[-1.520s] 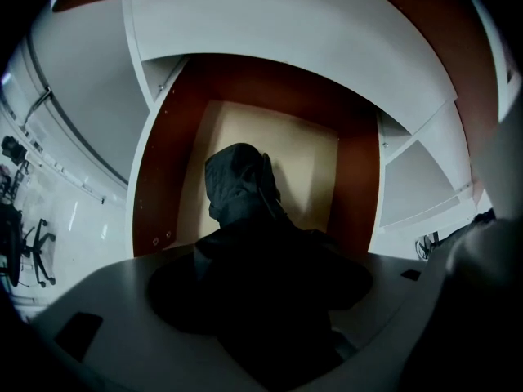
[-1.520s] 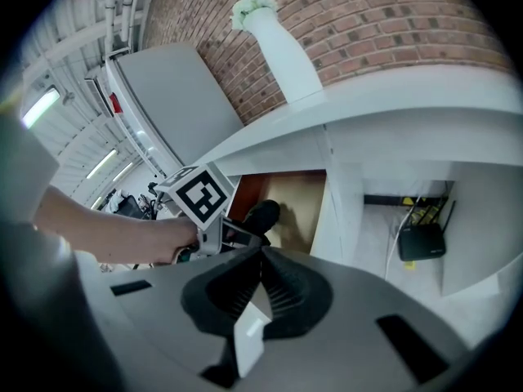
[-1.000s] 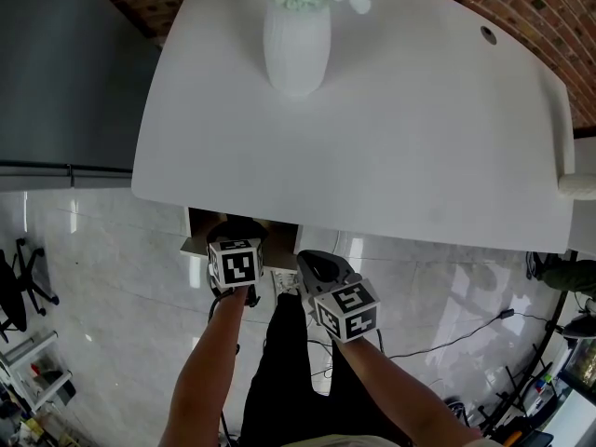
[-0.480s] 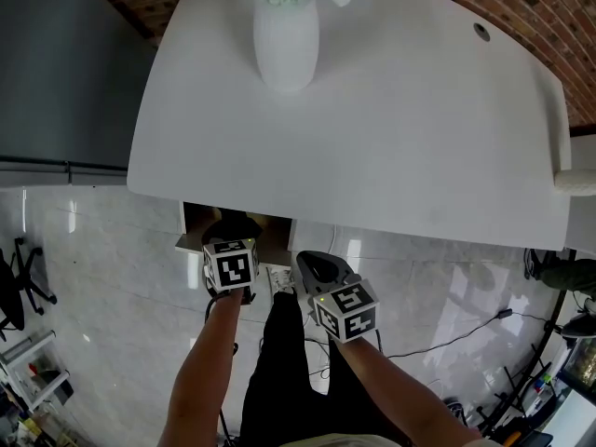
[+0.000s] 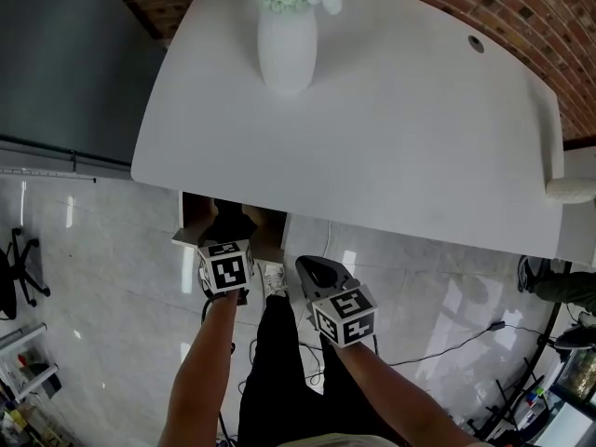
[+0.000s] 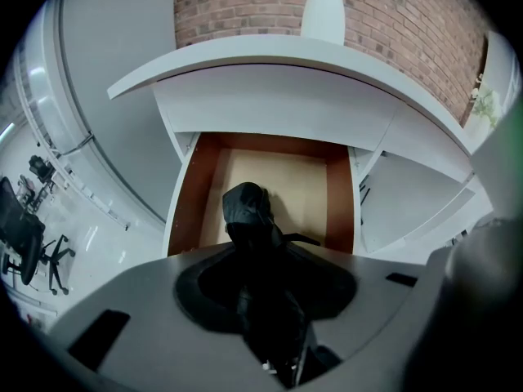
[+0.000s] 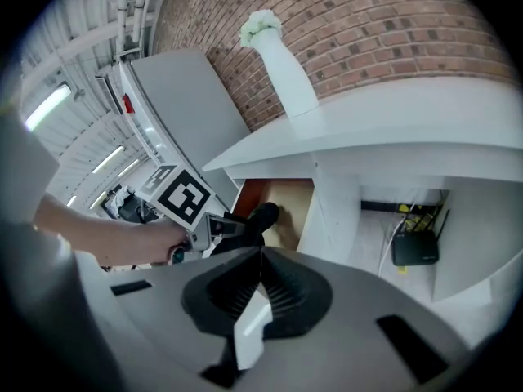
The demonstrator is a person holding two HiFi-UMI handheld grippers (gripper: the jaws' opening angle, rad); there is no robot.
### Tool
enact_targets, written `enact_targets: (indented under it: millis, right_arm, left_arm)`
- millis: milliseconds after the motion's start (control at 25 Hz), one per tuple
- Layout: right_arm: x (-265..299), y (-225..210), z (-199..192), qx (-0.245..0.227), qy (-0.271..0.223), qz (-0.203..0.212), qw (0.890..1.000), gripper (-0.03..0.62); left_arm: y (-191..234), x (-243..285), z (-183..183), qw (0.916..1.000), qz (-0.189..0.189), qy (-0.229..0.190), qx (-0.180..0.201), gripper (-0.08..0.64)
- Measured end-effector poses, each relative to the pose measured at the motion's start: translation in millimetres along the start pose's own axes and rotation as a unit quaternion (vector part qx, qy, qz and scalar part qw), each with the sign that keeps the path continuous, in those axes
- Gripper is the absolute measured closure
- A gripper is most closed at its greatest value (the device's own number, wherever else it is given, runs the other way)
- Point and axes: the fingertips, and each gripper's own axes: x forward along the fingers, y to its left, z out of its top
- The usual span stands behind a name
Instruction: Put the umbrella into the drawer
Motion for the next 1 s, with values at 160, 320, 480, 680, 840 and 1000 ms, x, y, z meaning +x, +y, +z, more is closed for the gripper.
enact_targets:
  millis: [160,320,480,680,840,1000]
  right_arm:
    - [-12.1,-0.2,-5.9,-0.007,0.003,0.002,1.0,0.575]
    - [-26.6,-4.6,-10.1,-0.01,0.005,-0.002,1.0,0.575]
    - [-42.8,-0.2,-3.5,-0.019,-0.004,0.004,1.0,0.575]
    - [-67.1,7.9,9.8,-0.035,-0.02,0.014,0.999,0.575]
    - [-87.4,16.7,14.7,-0.036,-0.024,0.023,0.999,0.575]
    - [-105.9,32.8,18.5,-0.039,-0.023,0.035,0.998,0.575]
  left_arm:
    - [0.7,-7.7,1.8,0.9998,0.011,-0.013,-0.014,0.467]
    - [-0.5,-16.8,4.1,0.999,0.026,-0.025,-0.025,0.506]
    - [1.2,-34.0,9.5,0.9979,0.042,-0.038,-0.031,0.532]
    - [-1.2,-65.1,11.2,0.9962,0.059,-0.05,-0.042,0.546]
    - [-13.4,-100.0,6.9,0.994,0.055,-0.06,-0.073,0.549]
    - [-33.0,-135.2,-0.9,0.9911,0.038,-0.073,-0.105,0.552]
